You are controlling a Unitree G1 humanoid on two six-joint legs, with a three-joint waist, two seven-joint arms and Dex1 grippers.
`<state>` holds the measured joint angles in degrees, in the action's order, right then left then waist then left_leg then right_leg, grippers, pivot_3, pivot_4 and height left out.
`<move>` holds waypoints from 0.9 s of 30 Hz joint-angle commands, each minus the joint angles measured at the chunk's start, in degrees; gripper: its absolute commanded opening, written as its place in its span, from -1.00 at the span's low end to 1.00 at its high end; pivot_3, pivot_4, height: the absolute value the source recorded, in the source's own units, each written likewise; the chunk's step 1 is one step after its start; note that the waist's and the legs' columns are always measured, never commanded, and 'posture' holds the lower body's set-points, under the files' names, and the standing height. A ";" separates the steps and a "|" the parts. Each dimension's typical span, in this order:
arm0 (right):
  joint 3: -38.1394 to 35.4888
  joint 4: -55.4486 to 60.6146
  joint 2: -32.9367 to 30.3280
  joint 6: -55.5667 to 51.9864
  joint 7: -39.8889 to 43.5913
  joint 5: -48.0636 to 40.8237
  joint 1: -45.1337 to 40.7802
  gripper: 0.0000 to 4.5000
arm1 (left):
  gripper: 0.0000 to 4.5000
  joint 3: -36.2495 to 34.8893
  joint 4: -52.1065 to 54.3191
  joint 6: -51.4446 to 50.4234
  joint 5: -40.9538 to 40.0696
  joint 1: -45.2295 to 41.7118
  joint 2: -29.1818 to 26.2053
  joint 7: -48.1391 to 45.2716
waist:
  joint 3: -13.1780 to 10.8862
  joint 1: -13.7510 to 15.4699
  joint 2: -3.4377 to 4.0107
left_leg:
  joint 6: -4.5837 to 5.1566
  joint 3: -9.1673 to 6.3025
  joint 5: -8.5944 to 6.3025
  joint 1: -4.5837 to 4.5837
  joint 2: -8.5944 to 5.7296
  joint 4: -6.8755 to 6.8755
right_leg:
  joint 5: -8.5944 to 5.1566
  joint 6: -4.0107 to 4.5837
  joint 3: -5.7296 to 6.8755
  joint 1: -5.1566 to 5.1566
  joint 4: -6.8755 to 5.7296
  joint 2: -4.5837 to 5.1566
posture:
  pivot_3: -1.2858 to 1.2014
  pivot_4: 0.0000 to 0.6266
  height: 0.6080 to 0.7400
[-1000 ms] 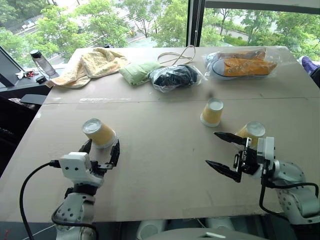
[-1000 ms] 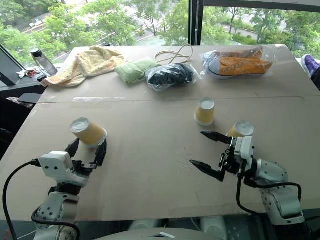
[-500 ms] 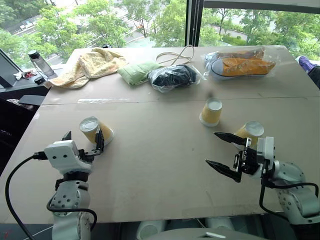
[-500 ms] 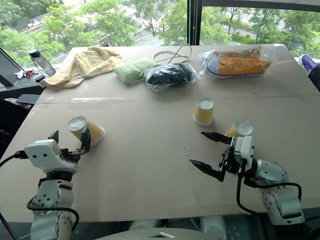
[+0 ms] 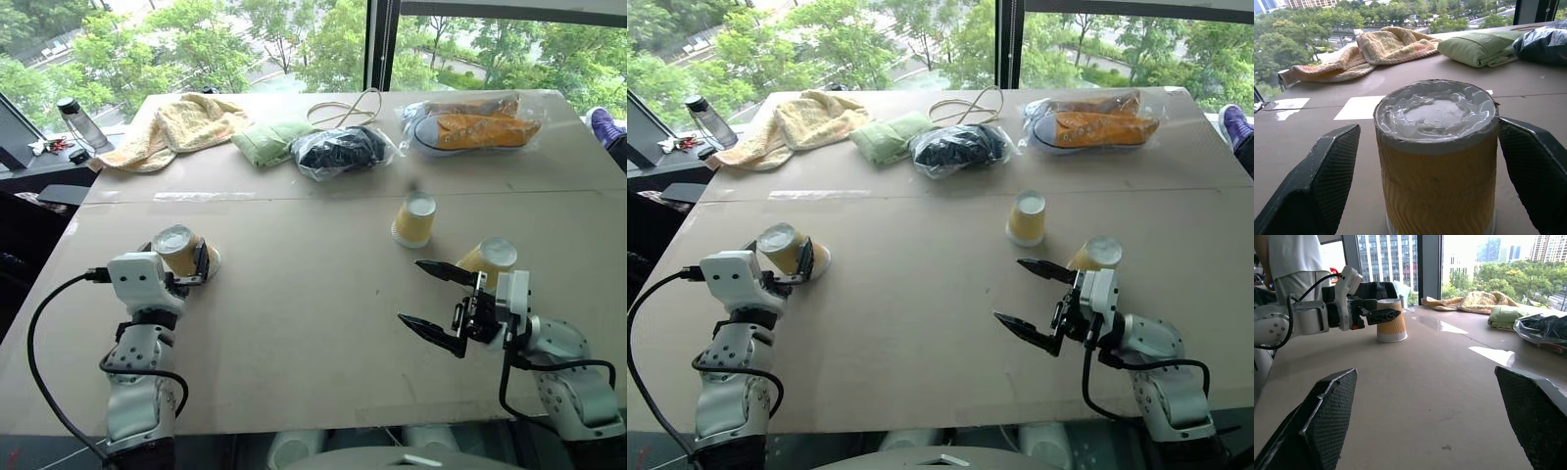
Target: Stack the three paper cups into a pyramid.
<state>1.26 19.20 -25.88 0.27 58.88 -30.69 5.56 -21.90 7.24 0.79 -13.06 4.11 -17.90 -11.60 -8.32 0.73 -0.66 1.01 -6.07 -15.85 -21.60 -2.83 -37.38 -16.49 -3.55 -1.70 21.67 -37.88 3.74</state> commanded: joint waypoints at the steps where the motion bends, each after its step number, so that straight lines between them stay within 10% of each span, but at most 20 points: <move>1: -0.29 0.85 0.32 0.97 -0.22 -0.45 -0.51 1.00 | 0.67 -1.01 -0.25 2.18 -0.23 -1.03 -0.74 -0.33 | 0.00 -0.02 0.00 | 0.00 0.00 0.00 0.00 0.00 0.00 | 0.00 0.00 0.00 0.00 0.00 0.01 | 0.03 -0.52 1.00; 5: -0.56 0.76 0.44 1.33 -0.14 -0.59 -0.19 1.00 | 0.00 -0.85 -0.87 2.85 0.15 -1.44 -0.96 -0.45 | 0.00 -0.02 0.00 | -0.01 0.00 0.01 -0.01 -0.02 0.00 | 0.00 0.00 -0.01 0.00 0.01 0.03 | 0.03 -0.52 1.00; 27: -5.47 1.09 -0.80 2.23 -0.94 -0.92 2.74 1.00 | 0.00 25.08 2.07 0.09 -2.78 -12.94 -6.88 -31.99 | -0.03 0.09 0.07 | -0.09 -0.20 0.06 -0.10 -0.09 0.02 | 0.00 0.00 0.09 0.02 0.00 0.07 | 0.03 -0.52 1.00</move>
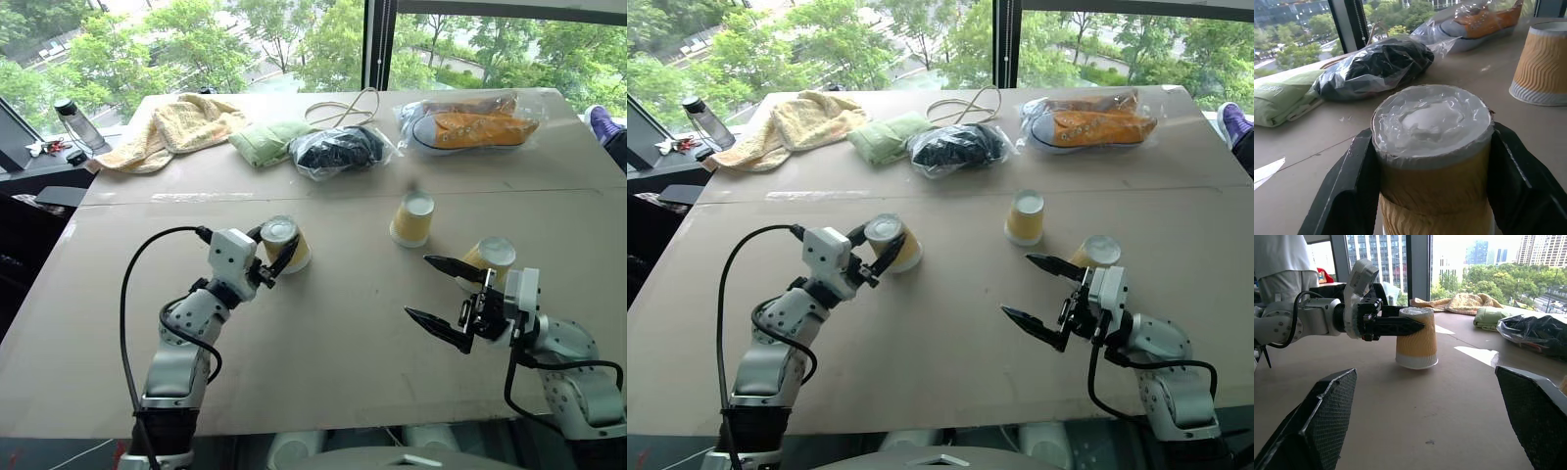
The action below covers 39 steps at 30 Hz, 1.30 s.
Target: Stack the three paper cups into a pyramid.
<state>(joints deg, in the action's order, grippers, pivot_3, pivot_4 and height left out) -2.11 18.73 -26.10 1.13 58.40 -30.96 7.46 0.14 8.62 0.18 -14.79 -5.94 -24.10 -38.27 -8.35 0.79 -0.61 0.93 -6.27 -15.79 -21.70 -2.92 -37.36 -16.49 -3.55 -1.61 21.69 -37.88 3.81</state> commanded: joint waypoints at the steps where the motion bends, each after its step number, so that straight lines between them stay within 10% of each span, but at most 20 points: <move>1: -2.29 1.66 -0.65 1.53 -0.63 -0.51 1.13 1.00 | 0.00 3.87 0.09 0.99 -1.01 -3.49 -0.78 -6.50 | -0.01 0.00 0.02 | -0.05 0.00 0.03 0.00 -0.02 0.00 | 0.00 0.00 0.04 0.00 0.01 0.00 | 0.03 -0.52 1.00; 17: -3.44 2.08 -0.93 2.73 -4.01 1.11 3.50 1.00 | 0.00 7.96 -8.24 4.69 -1.15 -8.19 2.33 -14.69 | -0.02 -1.16 0.06 | -0.01 0.02 0.02 0.04 -0.01 -0.03 | 0.00 -0.01 0.08 -0.02 -0.04 -0.07 | 0.03 -0.52 1.00; 18: -3.39 2.11 -0.95 2.71 -4.00 1.10 3.52 1.00 | 0.45 7.70 -8.59 5.08 -1.22 -8.13 2.66 -14.51 | -0.02 -1.20 0.06 | -0.02 0.01 0.03 0.04 0.00 -0.03 | 0.00 -0.01 0.09 -0.02 -0.03 -0.08 | 0.03 -0.52 1.00; 23: -3.36 2.13 -1.04 2.80 -3.63 0.87 3.92 1.00 | 0.97 6.30 -7.47 5.34 -3.44 -7.05 3.08 -14.99 | -0.02 -1.27 0.05 | -0.03 0.01 0.03 0.04 0.01 -0.03 | 0.00 -0.01 0.08 -0.01 -0.04 -0.08 | 0.03 -0.52 1.00; 39: -15.18 0.39 3.80 3.93 -19.60 1.51 1.89 1.00 | 0.97 -3.26 21.39 -19.80 -24.42 -3.16 -14.83 -17.05 | -0.02 -1.33 0.19 | -0.01 -0.10 0.02 0.04 -0.02 -0.03 | 0.00 0.00 -0.05 -0.06 -0.07 -0.03 | 0.03 -0.52 1.00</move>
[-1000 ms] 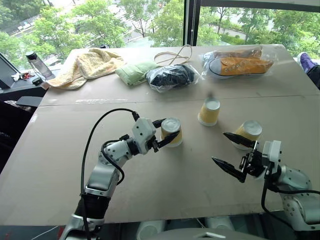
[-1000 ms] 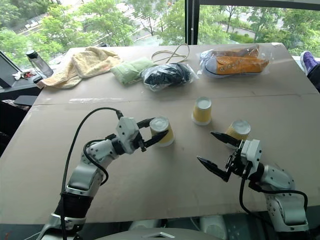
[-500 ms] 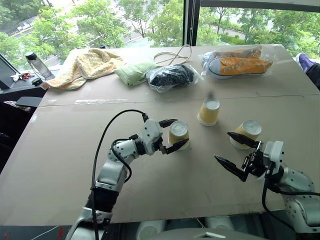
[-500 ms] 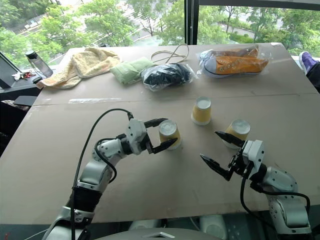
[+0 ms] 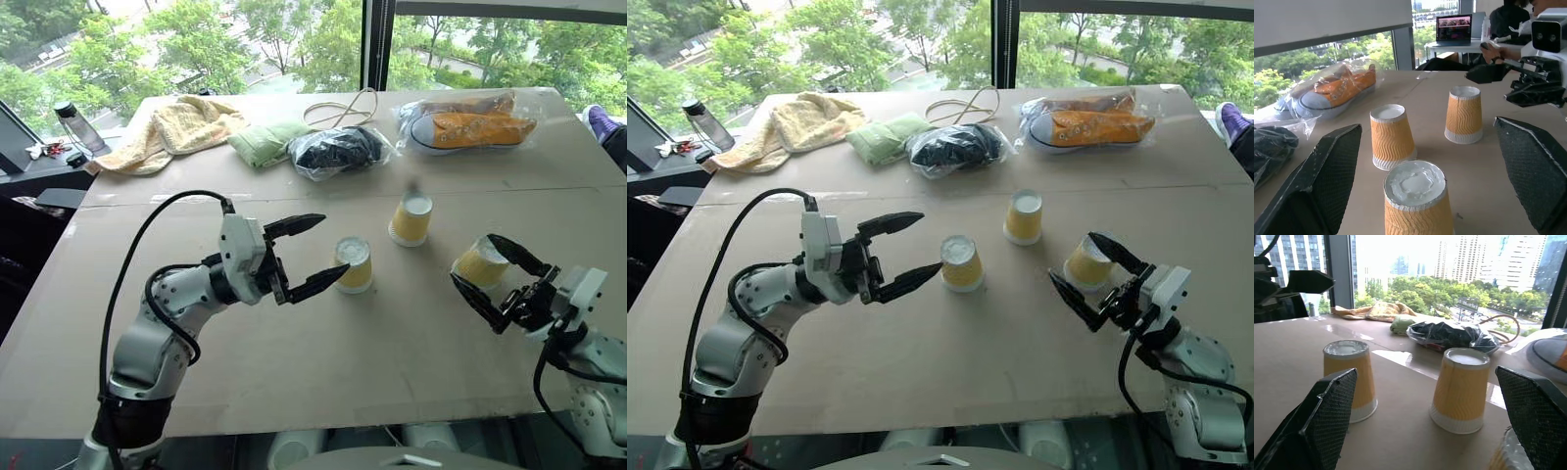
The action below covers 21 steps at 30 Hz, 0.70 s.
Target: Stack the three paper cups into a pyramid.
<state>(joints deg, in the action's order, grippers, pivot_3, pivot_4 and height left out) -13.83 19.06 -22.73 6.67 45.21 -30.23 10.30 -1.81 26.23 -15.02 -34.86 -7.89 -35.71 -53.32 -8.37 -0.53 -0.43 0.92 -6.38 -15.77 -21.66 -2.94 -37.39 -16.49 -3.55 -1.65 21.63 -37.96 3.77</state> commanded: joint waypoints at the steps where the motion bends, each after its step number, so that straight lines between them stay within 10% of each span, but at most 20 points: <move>1: -3.77 -0.20 0.31 -2.01 -7.21 1.18 -0.89 1.00 | 0.97 -1.33 4.18 -6.08 -5.31 -1.83 -4.13 -2.21 | -0.01 -0.07 0.02 | -0.01 0.01 0.01 0.01 0.00 0.01 | 0.00 0.00 0.01 0.00 -0.01 -0.03 | 0.03 -0.52 1.00; 21: 0.15 -2.59 -2.63 -7.70 -11.01 8.64 0.30 1.00 | 0.97 0.47 5.60 -13.05 -8.17 -7.54 -4.41 -1.59 | -0.04 -0.18 0.07 | -0.23 0.06 0.14 0.01 0.03 0.05 | -0.01 0.01 -0.01 0.02 0.01 -0.18 | 0.03 -0.52 1.00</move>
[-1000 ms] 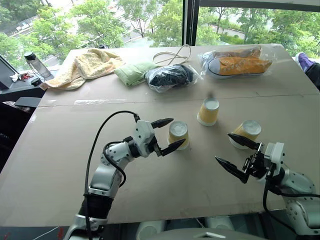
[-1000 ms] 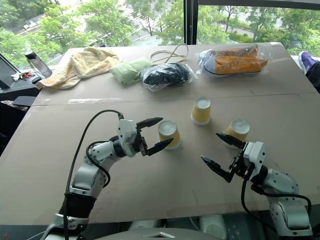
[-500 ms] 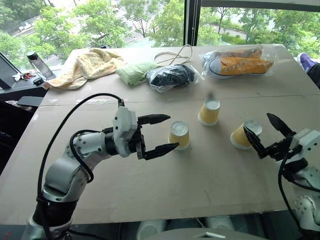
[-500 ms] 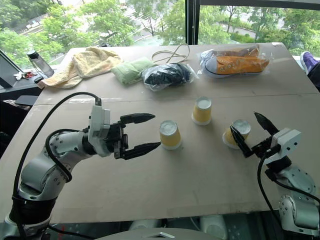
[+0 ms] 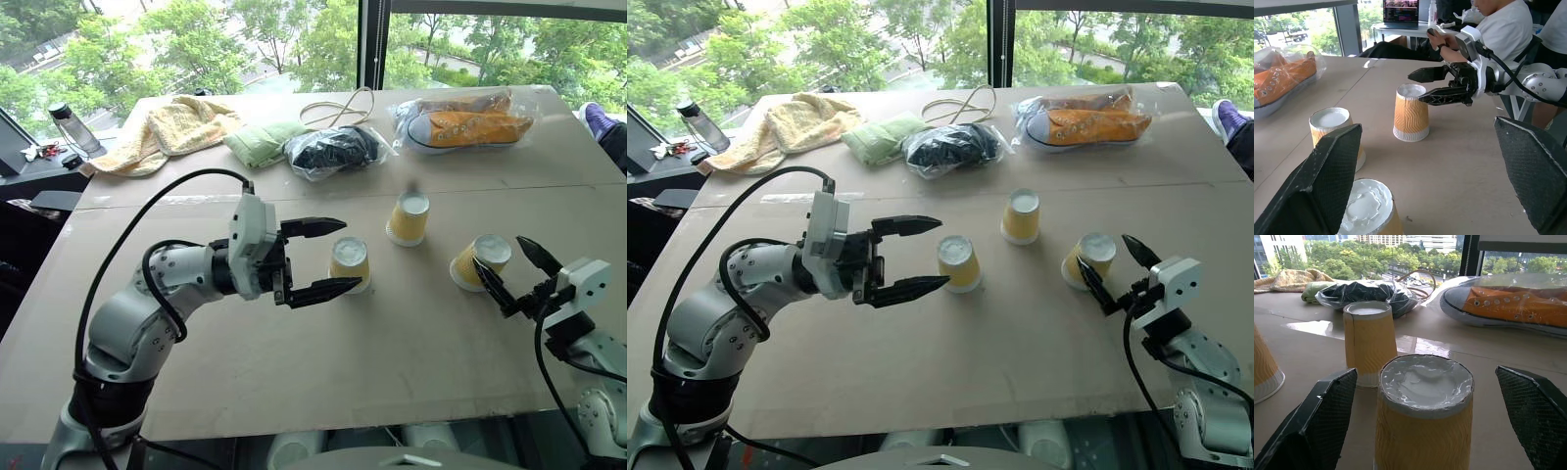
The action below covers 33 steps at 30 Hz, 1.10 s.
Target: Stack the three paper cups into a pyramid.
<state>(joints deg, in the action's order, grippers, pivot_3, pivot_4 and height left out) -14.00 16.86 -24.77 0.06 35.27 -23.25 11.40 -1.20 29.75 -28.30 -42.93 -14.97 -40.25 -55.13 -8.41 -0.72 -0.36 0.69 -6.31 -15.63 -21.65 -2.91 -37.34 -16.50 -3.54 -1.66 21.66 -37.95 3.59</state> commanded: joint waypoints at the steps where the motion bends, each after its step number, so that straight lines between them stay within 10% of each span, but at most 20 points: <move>1: 0.31 -0.67 -0.55 -1.30 -1.32 1.70 -1.23 1.00 | 0.97 -0.11 2.16 0.20 -0.03 -0.43 0.19 0.33 | 0.00 0.01 0.00 | 0.00 0.00 0.00 0.00 0.00 0.00 | 0.00 0.00 0.00 0.00 0.00 -0.01 | 0.03 -0.52 1.00; 33: 6.79 10.64 17.95 -8.51 -27.19 11.13 -2.50 1.00 | 0.97 1.04 0.16 2.99 3.77 -0.67 1.62 -1.60 | -0.02 -0.05 0.03 | -0.05 0.02 0.03 0.00 0.00 0.02 | 0.00 0.00 -0.09 0.06 -0.02 -0.05 | 0.03 -0.52 1.00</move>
<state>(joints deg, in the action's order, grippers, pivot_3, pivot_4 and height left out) -7.22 24.54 -6.97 -8.84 9.57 -13.22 9.28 0.13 29.44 -26.71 -39.41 -14.95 -38.66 -56.14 -8.43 -0.77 -0.33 0.63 -6.29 -15.60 -21.65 -2.91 -37.31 -16.50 -3.54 -1.74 21.72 -37.96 3.53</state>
